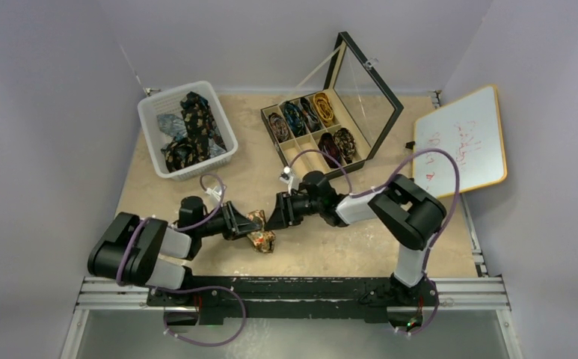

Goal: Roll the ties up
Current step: Pick up the tie at the center of the board, then place the tie in the storage box.

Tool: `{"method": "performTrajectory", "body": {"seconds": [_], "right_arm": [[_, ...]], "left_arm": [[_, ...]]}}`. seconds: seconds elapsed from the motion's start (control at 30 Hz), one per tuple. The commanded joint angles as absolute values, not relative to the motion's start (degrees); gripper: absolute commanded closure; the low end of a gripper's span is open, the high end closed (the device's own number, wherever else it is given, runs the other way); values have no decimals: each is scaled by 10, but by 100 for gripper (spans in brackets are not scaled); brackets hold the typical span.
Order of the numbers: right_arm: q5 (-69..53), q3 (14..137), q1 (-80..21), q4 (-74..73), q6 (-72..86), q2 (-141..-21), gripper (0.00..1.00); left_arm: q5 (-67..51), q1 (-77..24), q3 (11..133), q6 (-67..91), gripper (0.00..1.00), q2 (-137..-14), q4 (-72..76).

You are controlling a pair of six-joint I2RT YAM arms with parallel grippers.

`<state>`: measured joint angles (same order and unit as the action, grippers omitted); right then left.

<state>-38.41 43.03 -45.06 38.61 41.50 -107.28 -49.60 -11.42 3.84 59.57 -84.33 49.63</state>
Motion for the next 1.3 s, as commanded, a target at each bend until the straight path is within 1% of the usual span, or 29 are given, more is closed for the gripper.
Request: {"method": "performTrajectory", "body": {"seconds": [0.0, 0.2, 0.27, 0.4, 0.47, 0.7, 0.93, 1.17, 1.27], "right_arm": [[-417, 398, -414, 414, 421, -992, 38], [-446, 366, -396, 443, 402, -904, 8], [-459, 357, -396, 459, 395, -873, 1], [-482, 369, -396, 467, 381, -851, 1], [-499, 377, -396, 478, 383, -850, 1], [-521, 390, -397, 516, 405, -860, 1], [-531, 412, -415, 512, 409, -899, 1], [-549, 412, -445, 587, 461, -909, 1], [-551, 410, -447, 590, 471, -909, 2]], "left_arm": [[-489, -117, 49, 579, 100, -754, 459], [-486, -117, 82, 547, 100, -597, 323], [-493, -117, 104, 536, 100, -547, 275], [-534, -117, 139, 532, 100, -504, 248], [-564, -117, 149, 536, 100, -494, 253], [-602, -118, 157, 562, 100, -479, 293], [-613, -121, 139, 604, 100, -485, 377], [-607, -127, 138, 595, 100, -486, 378], [-599, -127, 138, 585, 100, -483, 367]]}}
